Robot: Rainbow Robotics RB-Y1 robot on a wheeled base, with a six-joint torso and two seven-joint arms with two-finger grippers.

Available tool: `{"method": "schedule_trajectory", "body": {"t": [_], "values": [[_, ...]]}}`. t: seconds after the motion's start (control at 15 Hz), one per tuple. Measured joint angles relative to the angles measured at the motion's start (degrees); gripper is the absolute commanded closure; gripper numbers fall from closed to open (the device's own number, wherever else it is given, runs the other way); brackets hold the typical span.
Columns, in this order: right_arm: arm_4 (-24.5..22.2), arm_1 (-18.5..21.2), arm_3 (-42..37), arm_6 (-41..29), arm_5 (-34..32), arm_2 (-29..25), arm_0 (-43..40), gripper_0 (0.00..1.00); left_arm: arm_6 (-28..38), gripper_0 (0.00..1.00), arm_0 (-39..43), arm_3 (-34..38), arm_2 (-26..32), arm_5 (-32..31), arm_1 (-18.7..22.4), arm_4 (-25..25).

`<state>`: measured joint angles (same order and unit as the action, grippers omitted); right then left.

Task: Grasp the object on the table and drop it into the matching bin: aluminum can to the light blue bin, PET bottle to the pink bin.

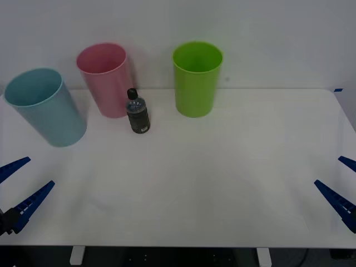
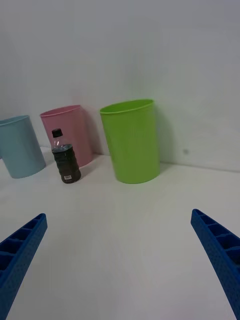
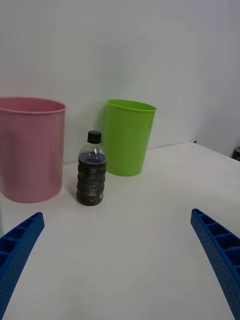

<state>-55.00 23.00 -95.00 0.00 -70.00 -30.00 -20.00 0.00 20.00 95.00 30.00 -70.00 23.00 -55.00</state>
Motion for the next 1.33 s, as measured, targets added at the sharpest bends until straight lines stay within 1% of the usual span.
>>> {"method": "schedule_trajectory", "body": {"t": [0.13, 0.33, 0.6, 0.8, 0.93, 1.33], "values": [[0.0, 0.0, 0.0, 0.0, 0.0, 0.0, 0.0, 0.00, 0.0, 0.00, 0.0, 0.0, 0.0, 0.0, 0.0, 0.0], [0.0, 0.0, 0.0, 0.0, 0.0, 0.0, 0.0, 0.00, 0.0, 0.00, -0.8, -0.6, -0.5, 0.1, -1.3, 0.4], [0.0, 0.0, 0.0, 0.0, 0.0, 0.0, 0.0, 0.00, 0.0, 0.00, -1.2, -0.4, -1.5, 1.1, -0.5, 1.2], [0.0, 0.0, 0.0, 0.0, 0.0, 0.0, 0.0, 0.00, 0.1, 0.00, -2.4, -0.5, -2.0, 2.6, -0.5, -1.2], [0.0, 0.0, 0.0, 0.0, 0.0, 0.0, 0.0, 0.00, 0.1, 0.00, -3.2, -0.5, -2.8, 4.7, -0.5, -3.2], [0.0, 0.0, 0.0, 0.0, 0.0, 0.0, 0.0, 0.00, 0.2, 0.00, -5.5, -0.5, -10.1, 14.9, -0.5, -6.0]]}}
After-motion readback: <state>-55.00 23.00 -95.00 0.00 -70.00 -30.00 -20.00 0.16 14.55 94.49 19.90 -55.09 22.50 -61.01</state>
